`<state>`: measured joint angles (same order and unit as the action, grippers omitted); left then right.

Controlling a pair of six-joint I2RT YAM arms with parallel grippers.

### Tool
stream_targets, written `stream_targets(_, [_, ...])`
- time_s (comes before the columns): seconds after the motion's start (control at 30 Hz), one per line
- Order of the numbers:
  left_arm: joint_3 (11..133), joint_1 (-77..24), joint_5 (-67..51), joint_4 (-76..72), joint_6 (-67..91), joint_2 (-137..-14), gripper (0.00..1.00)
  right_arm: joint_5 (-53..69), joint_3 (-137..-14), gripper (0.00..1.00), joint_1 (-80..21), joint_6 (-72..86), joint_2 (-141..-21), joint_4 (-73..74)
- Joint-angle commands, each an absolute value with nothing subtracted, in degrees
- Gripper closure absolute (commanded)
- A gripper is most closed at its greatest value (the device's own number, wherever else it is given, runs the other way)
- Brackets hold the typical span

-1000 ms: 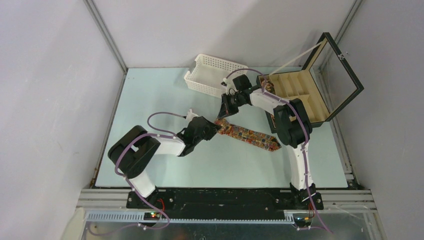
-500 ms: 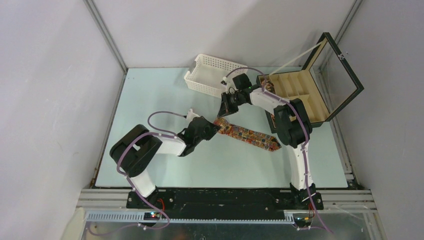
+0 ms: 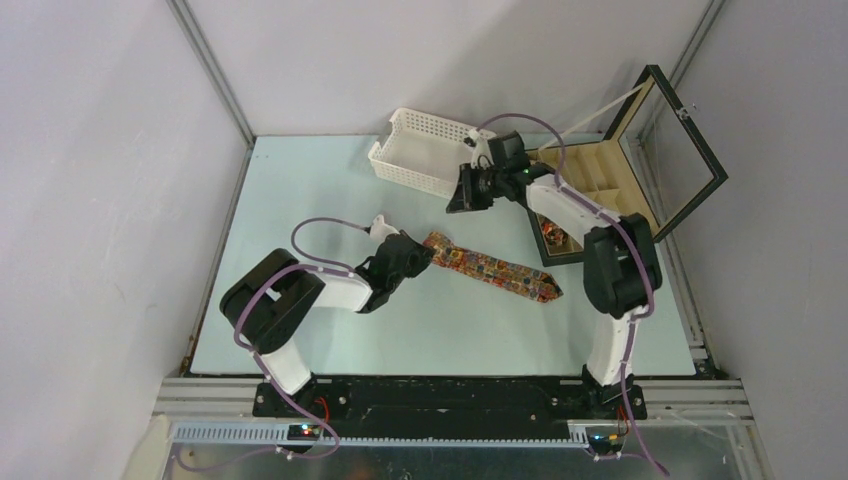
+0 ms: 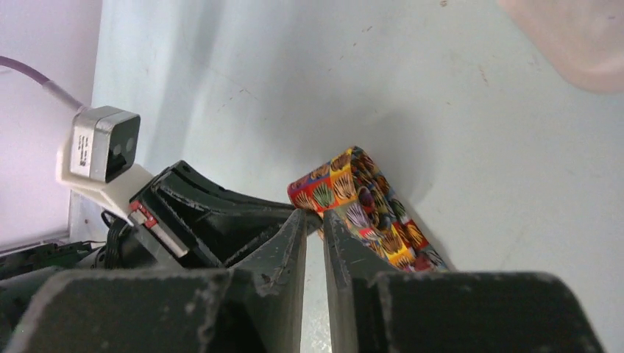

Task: Roll the ties
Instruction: Roll the tie at the center of the board.

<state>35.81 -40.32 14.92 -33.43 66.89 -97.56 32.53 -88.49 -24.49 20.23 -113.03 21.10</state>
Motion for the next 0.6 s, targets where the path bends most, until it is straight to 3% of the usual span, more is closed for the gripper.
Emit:
stream_targets(0.0, [37.5,-39.6,20.0,-30.8,61.7,-96.8,1.00,28.0,-82.9,0.76,-23.3,23.3,-106.2,16.1])
stream_targets(0.17, [38.6,-39.8,23.3,-28.2,57.2,-95.9,1.00,23.6,-78.4,0.43,-23.3,23.8,-101.3,15.0])
stream_targets(0.27, [38.9,-39.8,24.4,-27.2,55.8,-95.7,1.00,21.1,-77.7,0.13,-23.3,24.2,-99.7,16.0])
stream_targets(0.33, [38.9,-39.8,25.0,-26.9,55.0,-95.5,1.00,16.8,-76.9,0.02,-23.3,24.7,-98.1,16.1])
stream_targets(0.57, [39.3,-39.7,27.7,-24.3,53.1,-94.5,1.00,11.1,-74.7,0.01,-22.6,26.9,-94.0,15.4])
